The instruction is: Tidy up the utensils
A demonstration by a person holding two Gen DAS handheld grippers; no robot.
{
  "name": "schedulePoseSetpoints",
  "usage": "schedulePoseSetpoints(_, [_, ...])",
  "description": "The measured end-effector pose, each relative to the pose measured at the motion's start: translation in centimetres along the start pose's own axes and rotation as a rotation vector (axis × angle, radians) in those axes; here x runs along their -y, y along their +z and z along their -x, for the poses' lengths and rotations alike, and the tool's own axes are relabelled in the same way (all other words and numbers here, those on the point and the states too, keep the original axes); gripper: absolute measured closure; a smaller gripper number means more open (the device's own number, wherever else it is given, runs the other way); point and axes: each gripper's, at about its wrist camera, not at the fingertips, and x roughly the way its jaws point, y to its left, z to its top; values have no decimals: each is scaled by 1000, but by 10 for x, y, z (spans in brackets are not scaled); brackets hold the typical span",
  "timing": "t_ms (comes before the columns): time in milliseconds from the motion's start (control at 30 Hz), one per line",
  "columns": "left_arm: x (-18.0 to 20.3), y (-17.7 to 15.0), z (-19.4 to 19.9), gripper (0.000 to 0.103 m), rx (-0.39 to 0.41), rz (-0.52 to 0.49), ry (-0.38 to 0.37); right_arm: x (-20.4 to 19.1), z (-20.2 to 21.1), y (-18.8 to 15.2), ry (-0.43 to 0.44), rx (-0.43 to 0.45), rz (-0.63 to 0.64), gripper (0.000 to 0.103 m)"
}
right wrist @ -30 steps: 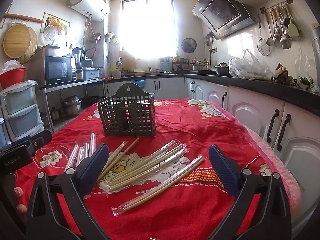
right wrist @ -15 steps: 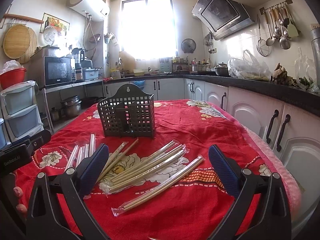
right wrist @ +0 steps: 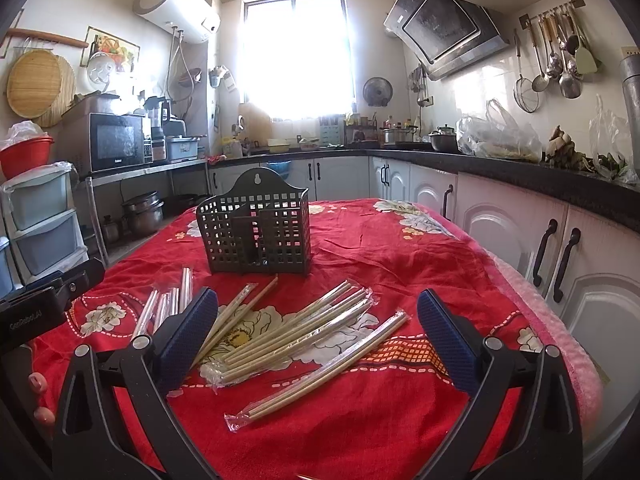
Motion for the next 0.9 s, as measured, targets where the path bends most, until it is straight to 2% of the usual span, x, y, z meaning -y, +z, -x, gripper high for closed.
schedulePoseSetpoints(433, [-11,0,-5,10,-3,32,21,-3,-8,3,23,-27,17,6])
schedulePoseSetpoints(900, [-43,3,-16,10,-24,95,58,-28,-37,17,107,-96,91,6])
